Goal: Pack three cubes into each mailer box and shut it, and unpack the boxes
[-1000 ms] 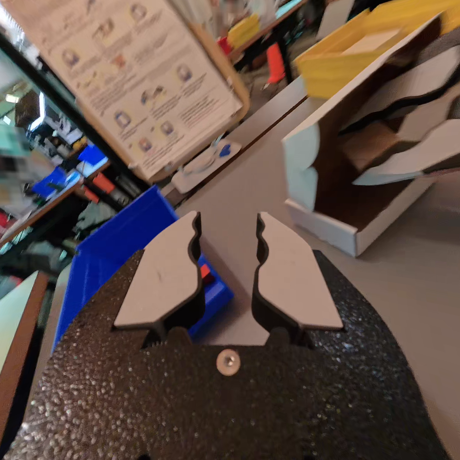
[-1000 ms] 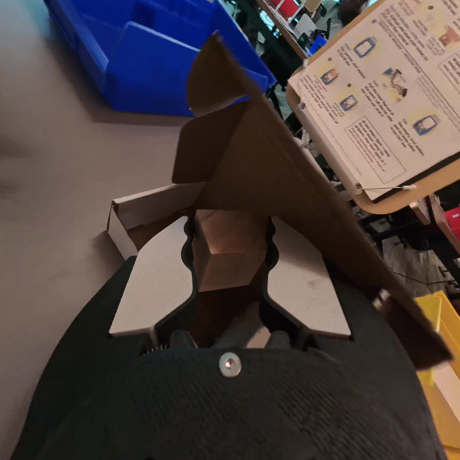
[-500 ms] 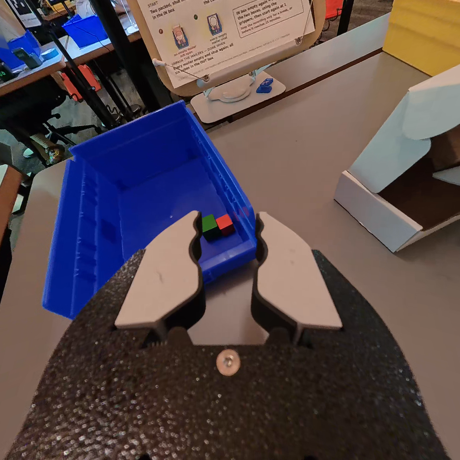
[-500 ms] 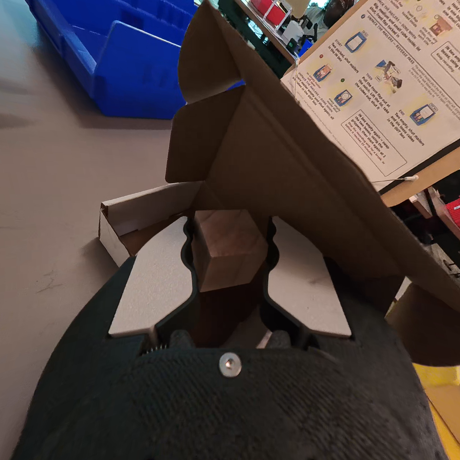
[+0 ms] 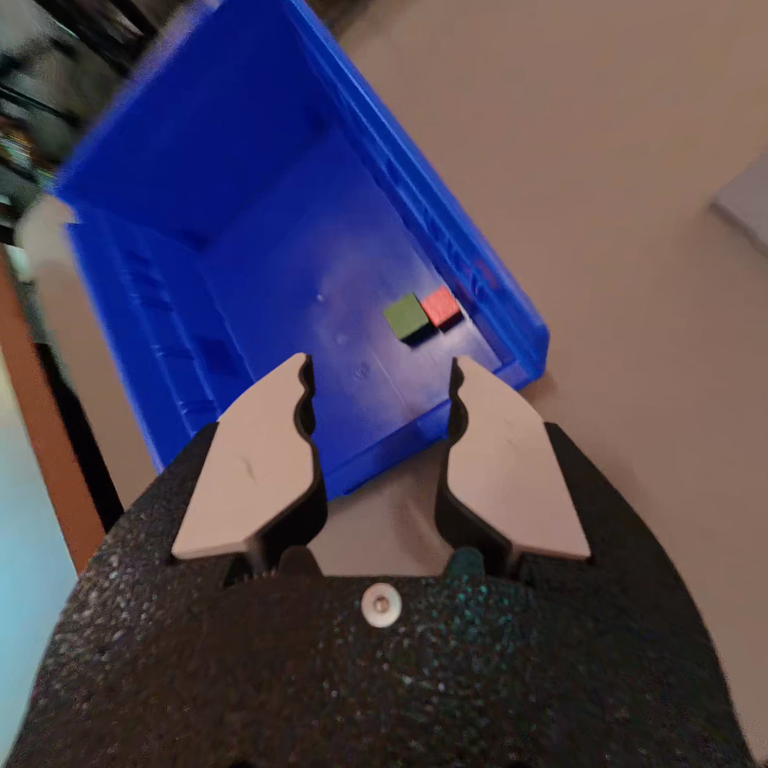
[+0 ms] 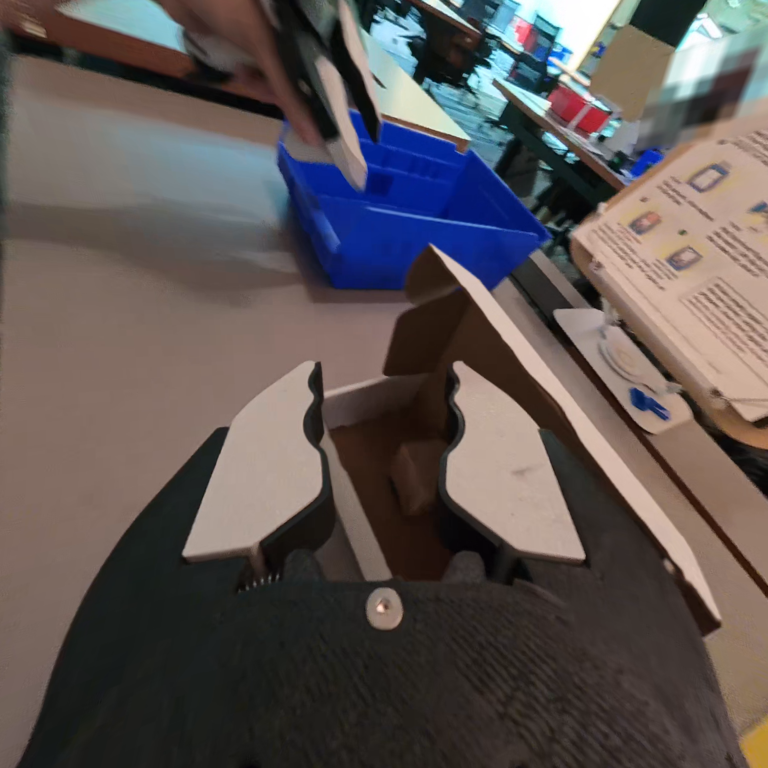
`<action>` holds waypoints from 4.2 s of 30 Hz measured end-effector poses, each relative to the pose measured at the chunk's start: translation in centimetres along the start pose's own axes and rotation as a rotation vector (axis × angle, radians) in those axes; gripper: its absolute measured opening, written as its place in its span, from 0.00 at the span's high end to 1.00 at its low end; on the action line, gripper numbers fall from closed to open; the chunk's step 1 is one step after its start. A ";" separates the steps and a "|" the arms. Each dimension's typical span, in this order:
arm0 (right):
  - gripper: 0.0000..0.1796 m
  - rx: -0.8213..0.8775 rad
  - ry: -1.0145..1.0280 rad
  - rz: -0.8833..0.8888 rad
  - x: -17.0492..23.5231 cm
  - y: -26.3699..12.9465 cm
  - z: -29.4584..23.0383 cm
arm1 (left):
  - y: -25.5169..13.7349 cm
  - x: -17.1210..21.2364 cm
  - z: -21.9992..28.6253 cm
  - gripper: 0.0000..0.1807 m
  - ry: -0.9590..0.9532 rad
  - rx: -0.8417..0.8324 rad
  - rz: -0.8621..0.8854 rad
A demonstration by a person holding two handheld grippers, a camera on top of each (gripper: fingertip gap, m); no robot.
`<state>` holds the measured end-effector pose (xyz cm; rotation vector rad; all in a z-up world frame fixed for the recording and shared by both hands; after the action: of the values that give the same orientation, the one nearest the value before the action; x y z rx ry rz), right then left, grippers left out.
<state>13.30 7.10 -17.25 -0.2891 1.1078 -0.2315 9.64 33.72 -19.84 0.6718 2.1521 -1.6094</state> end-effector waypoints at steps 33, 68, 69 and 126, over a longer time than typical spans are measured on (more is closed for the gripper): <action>0.70 -0.351 0.266 0.063 -1.0 -2.6 -1.5 | 7.4 -0.8 -2.0 0.79 -0.063 0.145 -0.146; 0.54 -0.507 0.654 0.201 -3.2 -2.1 -2.7 | -8.3 -5.7 3.0 0.84 -0.177 0.450 0.839; 0.52 -0.552 0.721 0.251 -4.1 -2.1 -3.0 | -10.2 -5.8 4.9 0.84 -0.125 0.492 0.919; 0.80 0.060 0.129 -0.587 7.2 -1.4 0.5 | -2.2 1.6 1.5 0.78 -0.208 0.117 0.239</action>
<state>16.80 3.55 -22.65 -0.5495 1.1193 -0.8119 7.10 32.02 -19.44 0.7312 1.7705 -1.6069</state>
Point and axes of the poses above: each gripper's, where its closed fingertips meet, y out along the fingers, x out of its underside, z = x × y across the jaws, the point moved 2 cm from there along -y, back along the fingers, and after that the axes turned 4 degrees about -y, right-handed, at the moved point
